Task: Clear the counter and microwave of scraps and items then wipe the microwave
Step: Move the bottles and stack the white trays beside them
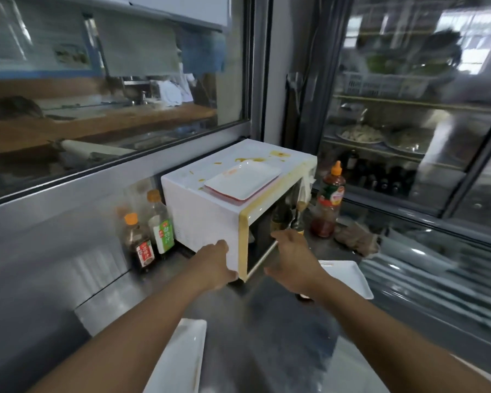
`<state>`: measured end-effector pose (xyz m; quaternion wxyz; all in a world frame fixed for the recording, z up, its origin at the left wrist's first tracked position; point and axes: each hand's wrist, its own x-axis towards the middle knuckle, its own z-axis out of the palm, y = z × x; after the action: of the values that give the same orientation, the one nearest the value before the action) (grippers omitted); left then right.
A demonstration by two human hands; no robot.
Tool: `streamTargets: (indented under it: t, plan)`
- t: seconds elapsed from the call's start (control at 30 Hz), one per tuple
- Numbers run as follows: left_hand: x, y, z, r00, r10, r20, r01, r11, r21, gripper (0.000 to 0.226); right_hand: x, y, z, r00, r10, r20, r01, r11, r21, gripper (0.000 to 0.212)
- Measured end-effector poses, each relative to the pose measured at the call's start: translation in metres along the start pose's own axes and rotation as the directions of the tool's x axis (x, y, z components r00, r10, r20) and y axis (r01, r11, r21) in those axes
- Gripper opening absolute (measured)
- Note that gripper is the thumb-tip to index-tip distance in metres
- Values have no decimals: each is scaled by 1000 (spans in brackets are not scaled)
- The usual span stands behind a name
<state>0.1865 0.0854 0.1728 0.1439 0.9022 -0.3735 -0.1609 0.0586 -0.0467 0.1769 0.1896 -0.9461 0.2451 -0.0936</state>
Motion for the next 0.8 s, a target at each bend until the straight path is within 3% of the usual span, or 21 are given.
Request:
streamTargets:
  t: [0.3,0.8]
  plan:
    - [53,86,36,999,37,25,-36,999,-37,67,28,101,-35,994,103,-33,-102,994,31,65]
    - [215,173,122,966,-220,-133,173,940,-295,63,147,280,-39,992,127,10,-126,979,157,78]
